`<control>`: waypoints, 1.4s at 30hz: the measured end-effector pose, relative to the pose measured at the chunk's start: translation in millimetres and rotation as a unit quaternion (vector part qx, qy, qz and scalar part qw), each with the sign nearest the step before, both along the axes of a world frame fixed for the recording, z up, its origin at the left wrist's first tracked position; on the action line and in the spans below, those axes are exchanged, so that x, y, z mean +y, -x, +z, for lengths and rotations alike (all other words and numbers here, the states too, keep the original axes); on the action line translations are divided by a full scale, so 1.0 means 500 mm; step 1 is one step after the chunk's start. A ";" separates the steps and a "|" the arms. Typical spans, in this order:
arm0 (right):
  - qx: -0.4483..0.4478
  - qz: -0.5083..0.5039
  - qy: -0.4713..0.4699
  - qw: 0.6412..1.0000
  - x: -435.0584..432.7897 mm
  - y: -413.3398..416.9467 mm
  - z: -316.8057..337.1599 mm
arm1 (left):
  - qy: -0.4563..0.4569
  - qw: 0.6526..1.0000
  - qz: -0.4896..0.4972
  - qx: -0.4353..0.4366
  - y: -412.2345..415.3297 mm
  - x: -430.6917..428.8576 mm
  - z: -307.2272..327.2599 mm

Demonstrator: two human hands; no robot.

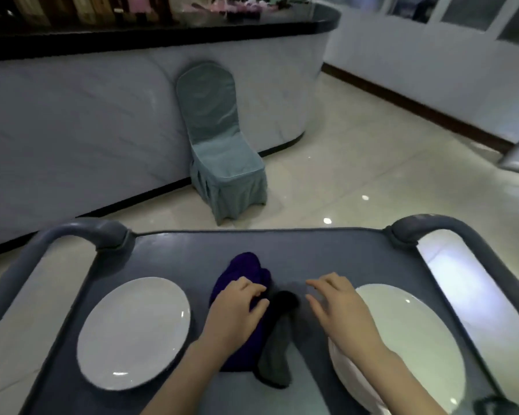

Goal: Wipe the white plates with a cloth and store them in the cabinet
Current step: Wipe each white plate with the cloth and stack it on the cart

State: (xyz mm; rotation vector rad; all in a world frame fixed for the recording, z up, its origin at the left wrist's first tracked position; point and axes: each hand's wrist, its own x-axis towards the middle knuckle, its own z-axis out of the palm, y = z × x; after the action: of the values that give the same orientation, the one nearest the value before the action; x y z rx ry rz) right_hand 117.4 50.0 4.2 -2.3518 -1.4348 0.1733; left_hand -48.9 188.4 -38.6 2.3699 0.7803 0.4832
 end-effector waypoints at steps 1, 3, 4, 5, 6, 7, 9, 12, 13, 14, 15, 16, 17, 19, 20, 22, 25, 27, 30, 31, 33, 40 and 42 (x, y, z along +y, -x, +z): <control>-0.020 -0.023 0.012 0.999 -0.035 -0.026 0.006 | -0.023 0.999 -0.034 0.007 -0.032 -0.015 0.002; -0.050 -0.064 0.066 0.995 -0.102 -0.072 0.014 | -0.053 0.993 -0.087 0.060 -0.092 -0.045 0.009; -0.062 -0.077 0.099 0.990 -0.135 -0.092 0.015 | -0.070 0.987 -0.111 0.098 -0.119 -0.059 0.010; -0.072 -0.090 0.125 0.985 -0.166 -0.110 0.015 | -0.089 0.979 -0.133 0.130 -0.143 -0.069 0.011; -0.077 -0.105 0.149 0.980 -0.193 -0.125 0.016 | -0.104 0.971 -0.153 0.151 -0.163 -0.080 0.014; -0.079 -0.119 0.172 0.975 -0.217 -0.137 0.018 | -0.114 0.965 -0.170 0.166 -0.181 -0.089 0.016; -0.088 -0.140 0.207 0.964 -0.257 -0.155 0.020 | -0.120 0.956 -0.194 0.185 -0.208 -0.105 0.021; -0.086 -0.168 0.245 0.951 -0.299 -0.173 0.015 | -0.111 0.947 -0.215 0.214 -0.230 -0.121 0.024; -0.082 -0.179 0.253 0.947 -0.309 -0.176 0.011 | -0.102 0.945 -0.218 0.220 -0.234 -0.125 0.024; -0.077 -0.190 0.258 0.944 -0.316 -0.177 0.006 | -0.092 0.945 -0.221 0.225 -0.237 -0.129 0.023; -0.070 -0.200 0.261 0.942 -0.323 -0.177 0.001 | -0.080 0.945 -0.223 0.227 -0.238 -0.133 0.022; -0.058 -0.210 0.260 0.941 -0.329 -0.178 -0.005 | -0.064 0.946 -0.224 0.227 -0.239 -0.135 0.021; -0.039 -0.221 0.254 0.941 -0.333 -0.179 -0.009 | -0.044 0.948 -0.222 0.224 -0.239 -0.137 0.019; 0.016 -0.247 0.232 0.941 -0.338 -0.181 -0.014 | 0.032 0.954 -0.211 0.210 -0.239 -0.137 0.017; 0.051 -0.262 0.218 0.939 -0.339 -0.183 -0.016 | 0.081 0.954 -0.205 0.202 -0.238 -0.137 0.016; 0.111 -0.288 0.193 0.932 -0.338 -0.187 -0.015 | 0.168 0.950 -0.186 0.189 -0.237 -0.139 0.013; 0.173 -0.313 0.136 0.924 -0.335 -0.195 -0.014 | 0.240 0.946 -0.152 0.156 -0.236 -0.144 0.006; 0.205 -0.327 0.089 0.918 -0.334 -0.200 -0.011 | 0.261 0.945 -0.142 0.134 -0.232 -0.145 0.001; 0.249 -0.337 0.015 0.908 -0.334 -0.204 -0.001 | 0.310 0.940 -0.113 0.082 -0.220 -0.137 0.000; 0.287 -0.335 -0.024 0.897 -0.331 -0.203 0.002 | 0.337 0.935 -0.097 0.061 -0.214 -0.131 0.003; 0.373 -0.322 -0.102 0.864 -0.315 -0.195 0.008 | 0.387 0.919 -0.068 0.023 -0.199 -0.115 0.010; 0.488 -0.326 -0.225 0.777 -0.187 -0.136 -0.017 | 0.521 0.843 -0.018 -0.130 -0.116 -0.060 0.019; 0.480 -0.347 -0.247 0.767 -0.163 -0.131 -0.024 | 0.507 0.849 0.027 -0.149 -0.097 -0.050 0.009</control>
State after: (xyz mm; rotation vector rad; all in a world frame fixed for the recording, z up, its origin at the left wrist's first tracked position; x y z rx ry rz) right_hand 182.8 -31.6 -7.8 -1.7080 -0.0573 0.5914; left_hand -0.2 163.6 -34.0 1.2533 0.7030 0.3204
